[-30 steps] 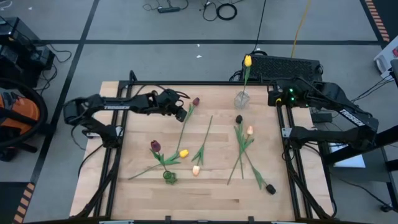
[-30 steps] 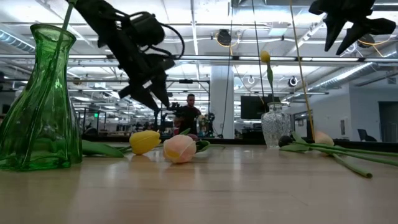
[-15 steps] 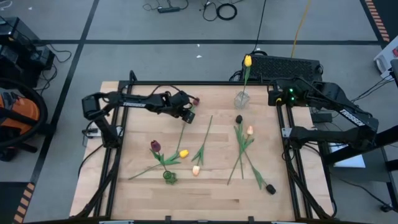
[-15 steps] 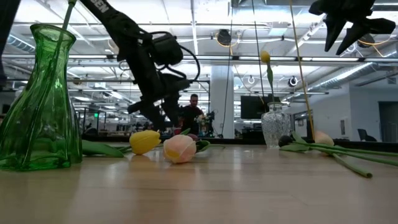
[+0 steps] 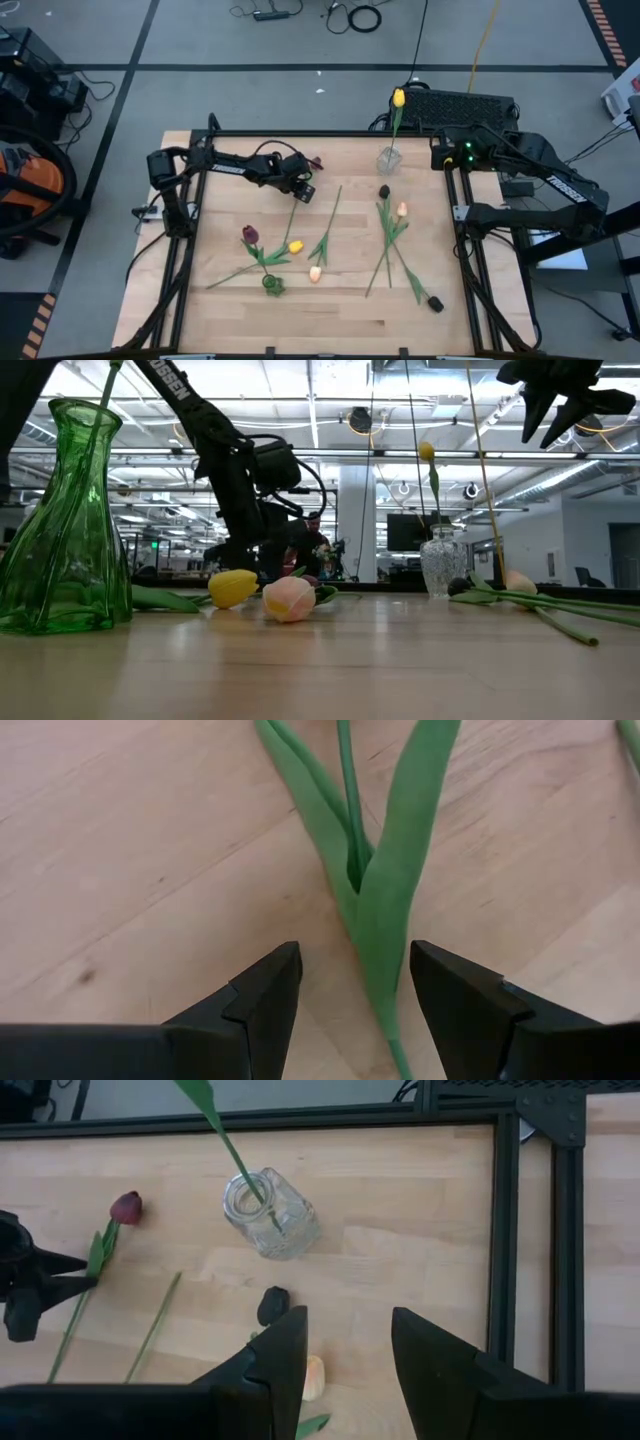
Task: Sort flowers into vase by color
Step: Put the dark red flower into the green vase
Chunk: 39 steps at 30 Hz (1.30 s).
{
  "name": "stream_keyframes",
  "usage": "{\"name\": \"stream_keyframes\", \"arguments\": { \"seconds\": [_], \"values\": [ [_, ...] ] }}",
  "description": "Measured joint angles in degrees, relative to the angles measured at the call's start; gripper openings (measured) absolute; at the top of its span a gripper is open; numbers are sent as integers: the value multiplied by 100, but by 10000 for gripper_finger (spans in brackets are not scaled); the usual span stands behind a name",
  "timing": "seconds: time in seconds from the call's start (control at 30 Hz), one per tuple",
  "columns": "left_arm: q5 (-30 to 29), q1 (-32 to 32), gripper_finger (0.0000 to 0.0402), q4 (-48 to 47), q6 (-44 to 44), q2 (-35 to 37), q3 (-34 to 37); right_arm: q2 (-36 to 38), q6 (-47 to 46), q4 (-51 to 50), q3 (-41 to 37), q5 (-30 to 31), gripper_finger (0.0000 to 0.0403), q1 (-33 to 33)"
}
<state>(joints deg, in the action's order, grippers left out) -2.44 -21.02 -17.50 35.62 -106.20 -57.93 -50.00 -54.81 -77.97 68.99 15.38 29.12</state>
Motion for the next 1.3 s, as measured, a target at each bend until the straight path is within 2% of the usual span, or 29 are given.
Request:
{"name": "stream_keyframes", "arguments": {
  "seconds": [0.17, 0.27, 0.53, 0.57, 0.77, 0.97, 1.17, 1.3],
  "values": [
    [-170, 9, 201, 29, -53, -24, 7, -2, 0, -5, 0, -37, 139, 0],
    [-367, -15, 178, 1, -189, -32, 7, -2, 0, -9, 0, -52, 139, 0],
    [-392, -141, 24, -191, -301, -39, 13, -4, -29, -11, 0, -55, 139, 0],
    [-370, -143, 15, -224, -390, -37, 13, -4, -37, -11, 0, -55, 139, 0],
    [-398, -214, 10, -860, -622, 380, 52, -16, -55, -28, -4, -59, 139, 0],
    [-729, -455, 5, -1347, -890, 1473, 44, -26, -129, 32, -395, -138, 139, 0],
    [-849, -720, 4, -1466, -1307, 2748, 42, -28, -411, 241, -1345, -1003, 139, -7],
    [-855, -828, 4, -1466, -1542, 3468, 42, -28, -704, 1133, -1954, -1319, 139, -233]
  ]
}}
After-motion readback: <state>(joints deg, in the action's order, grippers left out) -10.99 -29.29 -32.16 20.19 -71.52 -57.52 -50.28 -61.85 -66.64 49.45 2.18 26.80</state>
